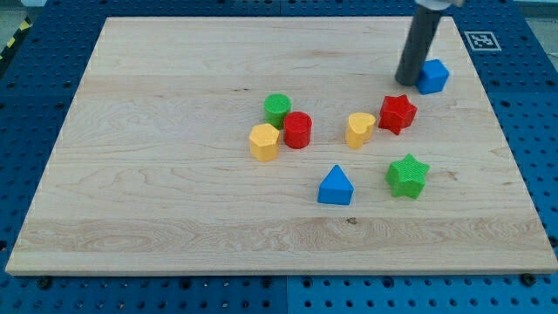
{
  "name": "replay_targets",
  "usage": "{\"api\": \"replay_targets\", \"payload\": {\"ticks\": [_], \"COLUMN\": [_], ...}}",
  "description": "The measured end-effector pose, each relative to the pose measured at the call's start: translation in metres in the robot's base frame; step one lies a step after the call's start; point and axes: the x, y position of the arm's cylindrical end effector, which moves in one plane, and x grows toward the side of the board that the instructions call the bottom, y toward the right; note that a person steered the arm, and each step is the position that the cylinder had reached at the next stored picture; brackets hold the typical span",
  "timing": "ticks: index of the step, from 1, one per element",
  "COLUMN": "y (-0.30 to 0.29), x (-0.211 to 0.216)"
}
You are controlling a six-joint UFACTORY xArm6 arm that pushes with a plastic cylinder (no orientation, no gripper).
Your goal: Slide blue cube towards top right
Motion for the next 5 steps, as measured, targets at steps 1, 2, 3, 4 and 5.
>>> {"api": "replay_targets", "payload": {"ticks": [1, 2, 3, 4, 5], "y": [-0.09, -0.089, -0.036, -0.026, -0.004], "x": [-0.002, -0.04, -0.042, -0.064, -0.022]}}
